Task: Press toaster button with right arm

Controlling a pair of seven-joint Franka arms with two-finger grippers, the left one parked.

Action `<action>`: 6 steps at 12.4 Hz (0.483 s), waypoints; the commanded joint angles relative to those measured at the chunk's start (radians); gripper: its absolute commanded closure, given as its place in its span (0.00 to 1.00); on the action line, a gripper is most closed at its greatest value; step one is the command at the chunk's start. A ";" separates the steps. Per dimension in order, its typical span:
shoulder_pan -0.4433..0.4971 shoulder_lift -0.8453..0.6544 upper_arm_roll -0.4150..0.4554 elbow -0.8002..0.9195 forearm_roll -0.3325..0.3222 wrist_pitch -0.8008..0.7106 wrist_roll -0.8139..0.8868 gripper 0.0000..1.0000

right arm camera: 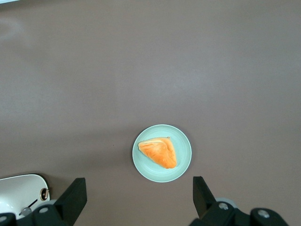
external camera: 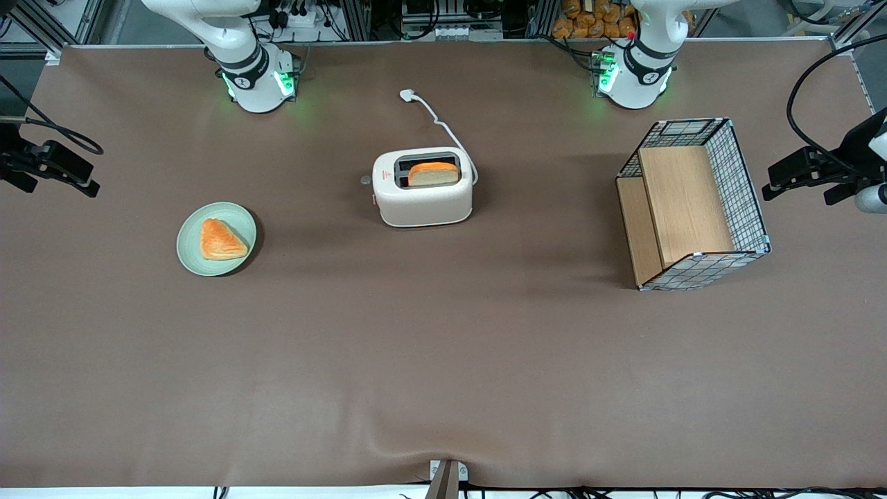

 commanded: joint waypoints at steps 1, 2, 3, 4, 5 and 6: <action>0.009 0.008 -0.006 0.021 -0.005 -0.017 0.001 0.00; 0.009 0.008 -0.006 0.023 -0.006 -0.016 0.000 0.00; 0.012 0.008 -0.008 0.023 -0.006 -0.016 0.001 0.00; 0.013 0.008 -0.008 0.023 -0.005 -0.016 0.001 0.00; 0.016 0.008 -0.008 0.023 -0.005 -0.016 0.000 0.00; 0.019 0.007 -0.008 0.012 -0.008 -0.022 -0.002 0.00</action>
